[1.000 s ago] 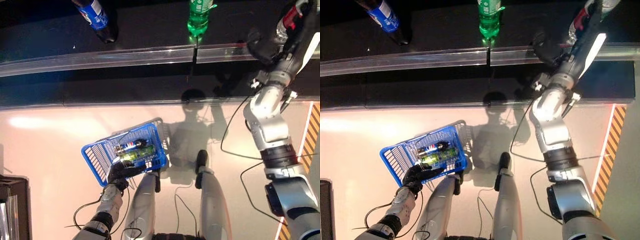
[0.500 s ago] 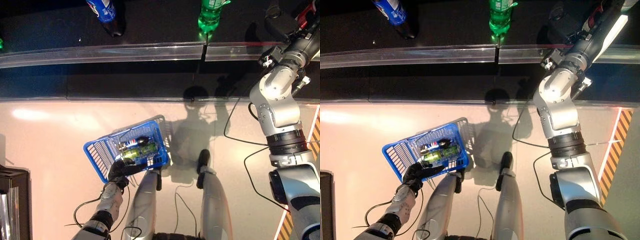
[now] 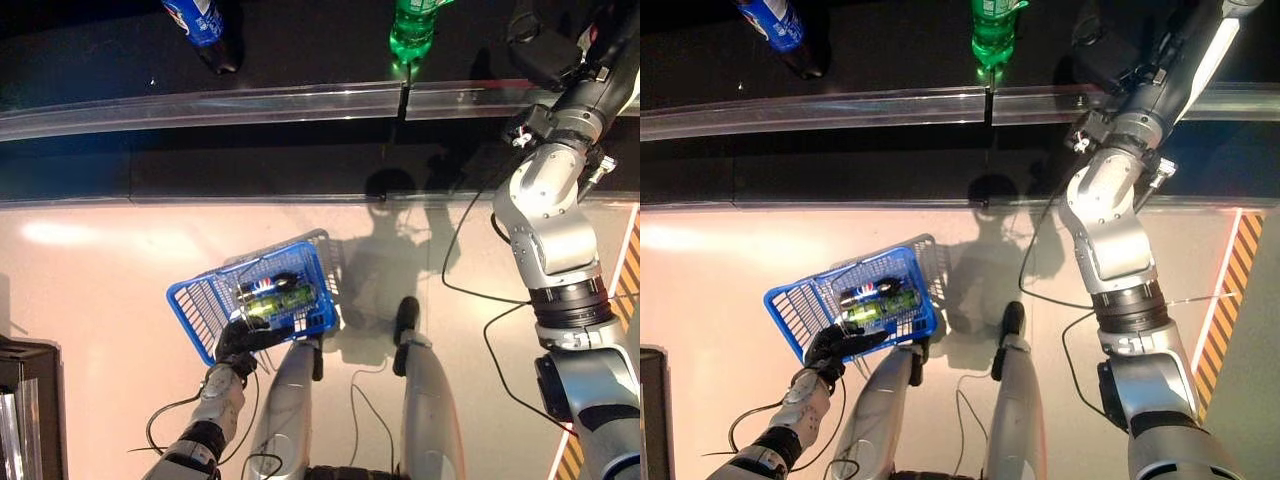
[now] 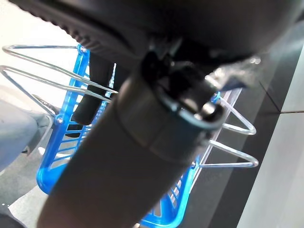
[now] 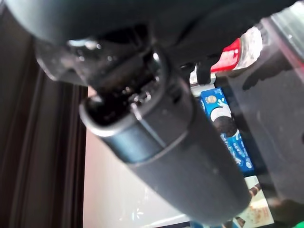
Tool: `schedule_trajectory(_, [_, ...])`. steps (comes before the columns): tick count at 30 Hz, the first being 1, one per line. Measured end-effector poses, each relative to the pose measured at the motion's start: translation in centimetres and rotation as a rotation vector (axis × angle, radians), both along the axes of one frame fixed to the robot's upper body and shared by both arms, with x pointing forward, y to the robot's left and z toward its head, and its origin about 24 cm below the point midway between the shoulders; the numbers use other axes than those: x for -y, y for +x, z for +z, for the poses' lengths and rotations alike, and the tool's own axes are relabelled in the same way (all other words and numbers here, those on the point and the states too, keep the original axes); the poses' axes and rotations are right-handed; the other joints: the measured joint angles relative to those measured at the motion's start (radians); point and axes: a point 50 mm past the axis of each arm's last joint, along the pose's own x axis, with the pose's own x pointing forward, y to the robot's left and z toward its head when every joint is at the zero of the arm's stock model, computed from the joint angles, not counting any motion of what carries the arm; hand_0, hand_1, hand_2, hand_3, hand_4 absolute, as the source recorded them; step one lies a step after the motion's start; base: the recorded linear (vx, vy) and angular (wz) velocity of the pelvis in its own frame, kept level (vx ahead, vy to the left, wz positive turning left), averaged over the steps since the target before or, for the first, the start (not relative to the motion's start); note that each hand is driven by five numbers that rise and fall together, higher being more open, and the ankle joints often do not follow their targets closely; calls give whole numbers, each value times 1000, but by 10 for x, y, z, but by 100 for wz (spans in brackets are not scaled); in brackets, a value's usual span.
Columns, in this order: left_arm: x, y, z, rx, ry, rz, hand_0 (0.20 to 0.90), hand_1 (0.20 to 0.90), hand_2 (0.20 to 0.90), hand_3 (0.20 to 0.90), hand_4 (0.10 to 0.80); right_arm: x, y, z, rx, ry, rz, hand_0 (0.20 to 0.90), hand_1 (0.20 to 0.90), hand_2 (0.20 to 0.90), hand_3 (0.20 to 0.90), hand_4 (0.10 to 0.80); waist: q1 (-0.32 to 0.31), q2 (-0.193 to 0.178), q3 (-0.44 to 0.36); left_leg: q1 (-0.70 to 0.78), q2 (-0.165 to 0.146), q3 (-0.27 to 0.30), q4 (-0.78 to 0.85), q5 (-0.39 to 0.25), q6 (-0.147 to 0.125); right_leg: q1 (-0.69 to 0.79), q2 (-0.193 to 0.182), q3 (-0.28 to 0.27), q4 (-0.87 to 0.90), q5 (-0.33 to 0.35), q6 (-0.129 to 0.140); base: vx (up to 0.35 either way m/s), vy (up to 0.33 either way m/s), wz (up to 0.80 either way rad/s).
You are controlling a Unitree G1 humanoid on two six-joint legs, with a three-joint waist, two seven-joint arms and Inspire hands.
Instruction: Pick up the drink and place into the basket.
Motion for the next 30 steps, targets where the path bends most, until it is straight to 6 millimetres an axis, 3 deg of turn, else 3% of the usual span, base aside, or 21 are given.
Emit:
schedule_trajectory(9, [-2, -4, -4, -17, 2, 9, 300, 300, 300, 200, 100, -1, -9, -39, -74, -28, -1, 900, 900, 900, 900, 800, -43, -2, 0, 6, 9, 20, 26, -14, 12, 13, 10, 19, -14, 14, 2, -20, -1, -7])
schedule_trajectory(13, [-3, -5, -4, -20, 6, 15, 300, 300, 300, 200, 100, 10, -14, -51, -80, 11, -50, 900, 900, 900, 900, 800, -59, -3, 0, 4, 18, 30, 28, -18, 14, 13, 18, 34, -34, 25, 6, -46, -20, -11])
schedule_trajectory(23, [-6, -6, -4, -27, 23, 29, 300, 300, 300, 200, 100, 27, -19, -43, -13, 104, -139, 900, 900, 900, 900, 800, -82, -3, 0, 2, 26, 52, 23, -21, 11, 11, 29, 42, -69, 46, 8, -22, -13, -7])
schedule_trajectory(30, [-4, -4, -3, -17, 22, 20, 300, 300, 300, 200, 100, 23, -8, -8, 45, 131, -131, 900, 900, 900, 900, 800, -62, -1, 1, -1, 24, 53, 10, -19, 9, 2, 28, 42, -73, 47, 9, -1, -5, 0])
